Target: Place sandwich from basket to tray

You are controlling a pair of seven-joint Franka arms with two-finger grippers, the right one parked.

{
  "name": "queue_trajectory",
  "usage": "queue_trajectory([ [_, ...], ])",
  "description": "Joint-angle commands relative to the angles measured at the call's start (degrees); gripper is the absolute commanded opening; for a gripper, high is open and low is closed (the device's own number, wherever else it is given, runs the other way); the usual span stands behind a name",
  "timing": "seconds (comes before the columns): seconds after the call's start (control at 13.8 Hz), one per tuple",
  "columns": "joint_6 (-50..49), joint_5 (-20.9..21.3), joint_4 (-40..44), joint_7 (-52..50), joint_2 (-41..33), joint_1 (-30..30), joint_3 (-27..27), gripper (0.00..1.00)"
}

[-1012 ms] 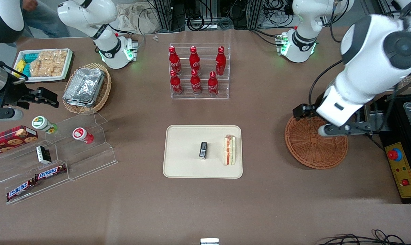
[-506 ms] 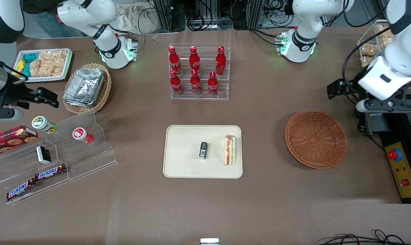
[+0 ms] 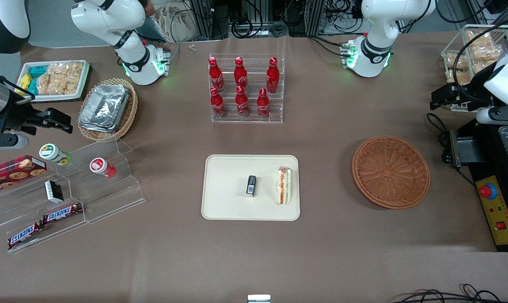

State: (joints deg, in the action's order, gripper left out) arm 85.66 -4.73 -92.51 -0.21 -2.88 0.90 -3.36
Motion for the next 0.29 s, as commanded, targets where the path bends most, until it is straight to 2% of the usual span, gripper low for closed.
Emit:
queue_trajectory([
  [0.0,-0.49,-0.19,0.40,-1.45,-0.81,-0.38,-1.73,1.00],
  [0.22,0.21,0.51,0.57,-1.90,-0.63,-0.55,-2.09,1.00],
])
